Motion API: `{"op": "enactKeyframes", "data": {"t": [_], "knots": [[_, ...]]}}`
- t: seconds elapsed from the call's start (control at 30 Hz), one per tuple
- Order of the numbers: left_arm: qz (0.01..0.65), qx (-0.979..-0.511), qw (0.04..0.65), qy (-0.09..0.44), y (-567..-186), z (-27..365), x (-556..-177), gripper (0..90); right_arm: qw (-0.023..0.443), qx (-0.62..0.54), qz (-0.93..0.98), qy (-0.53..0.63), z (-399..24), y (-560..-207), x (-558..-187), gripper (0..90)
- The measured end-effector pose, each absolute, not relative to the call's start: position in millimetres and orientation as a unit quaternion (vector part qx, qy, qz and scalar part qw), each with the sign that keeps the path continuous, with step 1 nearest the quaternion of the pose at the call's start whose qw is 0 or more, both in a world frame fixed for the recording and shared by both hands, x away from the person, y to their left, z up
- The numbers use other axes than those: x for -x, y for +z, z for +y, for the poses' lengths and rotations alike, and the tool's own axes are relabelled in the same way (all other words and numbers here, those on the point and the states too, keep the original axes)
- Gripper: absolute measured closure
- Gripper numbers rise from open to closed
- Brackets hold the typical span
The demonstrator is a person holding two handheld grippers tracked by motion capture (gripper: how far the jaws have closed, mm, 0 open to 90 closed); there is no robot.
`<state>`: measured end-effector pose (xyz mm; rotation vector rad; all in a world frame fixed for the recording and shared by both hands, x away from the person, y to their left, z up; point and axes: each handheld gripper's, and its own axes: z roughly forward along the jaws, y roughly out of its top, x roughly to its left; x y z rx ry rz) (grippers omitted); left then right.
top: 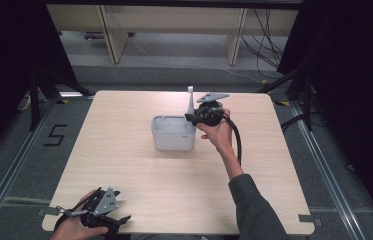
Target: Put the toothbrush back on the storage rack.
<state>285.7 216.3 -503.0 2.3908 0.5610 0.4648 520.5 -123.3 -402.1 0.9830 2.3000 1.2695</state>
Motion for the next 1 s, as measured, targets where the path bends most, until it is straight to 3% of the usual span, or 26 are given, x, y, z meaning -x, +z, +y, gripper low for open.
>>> {"op": "enactKeyframes", "data": {"t": [0.9,1.0], "knots": [[0.216,-0.909,0.31,0.174,-504,216,-287,16.4,0.166,-0.351,0.804,0.45,-125,-414,-523,67.4],[0.214,-0.909,0.311,0.175,-504,217,-287,16.4,0.175,-0.352,0.797,0.458,-127,-413,-524,62.6]]}}
